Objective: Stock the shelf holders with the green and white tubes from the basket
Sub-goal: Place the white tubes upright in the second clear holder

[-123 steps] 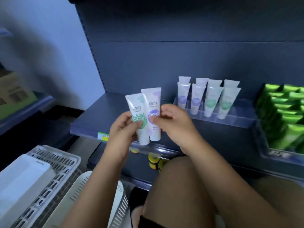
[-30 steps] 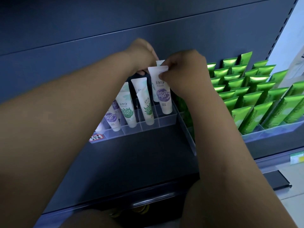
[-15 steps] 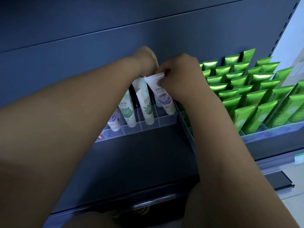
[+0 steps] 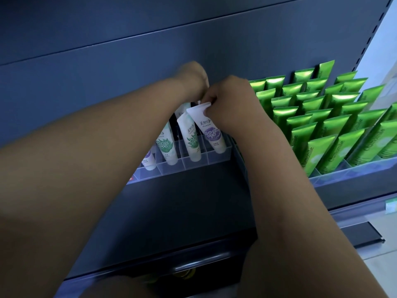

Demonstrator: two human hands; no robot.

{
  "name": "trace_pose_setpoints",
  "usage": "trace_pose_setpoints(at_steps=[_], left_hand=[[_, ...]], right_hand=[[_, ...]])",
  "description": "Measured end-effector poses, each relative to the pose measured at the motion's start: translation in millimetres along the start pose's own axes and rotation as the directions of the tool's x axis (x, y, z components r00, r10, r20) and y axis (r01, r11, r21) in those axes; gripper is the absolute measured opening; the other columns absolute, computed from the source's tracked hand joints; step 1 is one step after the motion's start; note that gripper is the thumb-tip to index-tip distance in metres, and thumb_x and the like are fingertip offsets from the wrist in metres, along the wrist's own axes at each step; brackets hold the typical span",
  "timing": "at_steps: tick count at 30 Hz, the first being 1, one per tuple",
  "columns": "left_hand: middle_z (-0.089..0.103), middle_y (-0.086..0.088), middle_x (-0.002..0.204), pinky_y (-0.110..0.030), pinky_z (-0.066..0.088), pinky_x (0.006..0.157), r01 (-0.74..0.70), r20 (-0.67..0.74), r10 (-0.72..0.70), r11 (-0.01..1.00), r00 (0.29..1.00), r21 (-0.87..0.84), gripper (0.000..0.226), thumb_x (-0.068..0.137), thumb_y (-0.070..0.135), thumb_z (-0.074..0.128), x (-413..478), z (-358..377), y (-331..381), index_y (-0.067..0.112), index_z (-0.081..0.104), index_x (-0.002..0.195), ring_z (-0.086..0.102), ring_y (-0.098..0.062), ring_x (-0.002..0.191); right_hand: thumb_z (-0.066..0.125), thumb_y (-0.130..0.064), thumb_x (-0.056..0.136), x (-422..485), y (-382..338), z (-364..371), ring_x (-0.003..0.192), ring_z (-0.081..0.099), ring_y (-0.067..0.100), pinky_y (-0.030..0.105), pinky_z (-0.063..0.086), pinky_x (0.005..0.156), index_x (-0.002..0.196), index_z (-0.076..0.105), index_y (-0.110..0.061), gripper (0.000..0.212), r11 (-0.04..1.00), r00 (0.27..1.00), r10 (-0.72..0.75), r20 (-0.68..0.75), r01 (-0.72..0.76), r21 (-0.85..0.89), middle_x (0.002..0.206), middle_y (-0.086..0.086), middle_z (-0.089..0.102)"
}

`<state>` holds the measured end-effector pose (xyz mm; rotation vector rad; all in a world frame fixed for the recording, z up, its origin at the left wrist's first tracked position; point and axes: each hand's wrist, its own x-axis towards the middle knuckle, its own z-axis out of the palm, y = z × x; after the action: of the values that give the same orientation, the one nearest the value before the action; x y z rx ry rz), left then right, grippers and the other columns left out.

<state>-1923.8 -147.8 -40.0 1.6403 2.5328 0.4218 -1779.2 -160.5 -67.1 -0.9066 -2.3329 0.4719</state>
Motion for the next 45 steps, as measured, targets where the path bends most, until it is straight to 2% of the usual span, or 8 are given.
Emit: trace_pose_setpoints(at_steps=[2,8,14,23,28,35,42,45], left_hand=[[0.064,-0.012,0.085,-0.024,0.041,0.065,-0.004,-0.013,0.004,1.000,1.000,-0.006,0.019,0.085,-0.003,0.064,-3.3,-2.2,-0.7,0.012,0.068,0.074,0.062,-0.024,0.077],[0.071,-0.002,0.086,-0.029,0.057,0.082,-0.047,-0.032,0.045,0.997,0.998,-0.059,0.025,0.078,-0.006,0.074,-6.7,-2.8,-10.1,0.019,0.073,0.078,0.067,-0.017,0.085],[0.067,0.004,0.081,-0.026,0.047,0.073,-0.080,-0.066,0.079,0.997,0.995,-0.018,0.032,0.080,-0.005,0.068,-3.2,2.7,-13.0,0.025,0.067,0.067,0.065,-0.017,0.086],[0.070,0.005,0.098,-0.026,0.049,0.079,-0.125,-0.155,0.125,0.992,0.980,0.010,0.018,0.084,0.005,0.068,-7.9,5.0,-19.6,0.021,0.074,0.089,0.066,-0.018,0.097],[0.070,0.001,0.099,-0.033,0.053,0.082,-0.125,-0.195,0.126,0.992,0.973,0.021,0.013,0.085,0.013,0.066,-21.9,0.8,-23.9,0.019,0.072,0.095,0.066,-0.023,0.099],[0.073,-0.002,0.103,-0.041,0.056,0.084,-0.123,-0.333,0.133,0.991,0.933,0.052,0.022,0.087,0.020,0.056,-55.5,-10.3,-27.9,0.017,0.071,0.102,0.066,-0.026,0.099],[0.070,-0.012,0.105,-0.045,0.053,0.083,-0.075,-0.398,0.119,0.989,0.910,0.126,0.040,0.095,0.043,0.046,-87.1,-19.4,-32.1,0.011,0.067,0.109,0.061,-0.036,0.106],[0.068,-0.017,0.116,-0.048,0.046,0.102,-0.036,-0.477,0.109,0.986,0.872,0.160,0.050,0.094,0.045,0.040,-109.7,-18.3,-37.3,0.007,0.066,0.113,0.051,-0.039,0.129]], right_hand=[[0.063,-0.003,0.083,-0.2,-0.2,0.7,0.096,0.066,0.024,0.022,0.038,0.067,0.099,0.081,-0.022,0.031,1.000,1.000,-0.004,-0.001,0.004,-0.020,0.101,0.004,0.075],[0.061,-0.003,0.080,-1.0,1.0,9.0,0.089,0.067,0.030,0.033,0.054,0.073,0.092,0.080,-0.012,0.025,0.997,1.000,-0.005,0.017,0.006,-0.075,0.092,0.012,0.074],[0.055,-0.008,0.079,-3.2,-4.6,6.0,0.092,0.064,0.032,0.034,0.052,0.074,0.099,0.077,-0.007,0.029,0.991,0.998,-0.005,0.059,0.013,-0.133,0.096,0.014,0.071],[0.055,-0.008,0.079,-3.5,-3.7,7.3,0.093,0.063,0.033,0.029,0.040,0.069,0.103,0.075,-0.006,0.032,0.993,0.995,0.066,0.076,-0.058,-0.106,0.095,0.014,0.066],[0.055,-0.008,0.081,-3.3,-3.2,6.4,0.091,0.061,0.030,0.029,0.043,0.071,0.105,0.074,-0.006,0.030,0.993,0.996,0.063,0.070,-0.056,-0.099,0.101,0.014,0.068],[0.057,-0.008,0.083,-3.1,-5.0,7.5,0.099,0.064,0.033,0.029,0.046,0.073,0.105,0.074,-0.011,0.028,0.992,0.995,0.083,0.047,-0.078,-0.100,0.109,0.012,0.069],[0.059,-0.013,0.088,-9.1,-16.0,1.6,0.103,0.065,0.033,0.030,0.045,0.072,0.113,0.073,-0.018,0.029,0.982,0.998,0.048,-0.044,-0.055,-0.182,0.114,0.009,0.069],[0.057,-0.013,0.087,-16.2,-25.6,-2.0,0.103,0.065,0.033,0.030,0.043,0.070,0.114,0.071,-0.019,0.031,0.972,0.999,0.003,-0.046,-0.014,-0.236,0.113,0.008,0.069]])
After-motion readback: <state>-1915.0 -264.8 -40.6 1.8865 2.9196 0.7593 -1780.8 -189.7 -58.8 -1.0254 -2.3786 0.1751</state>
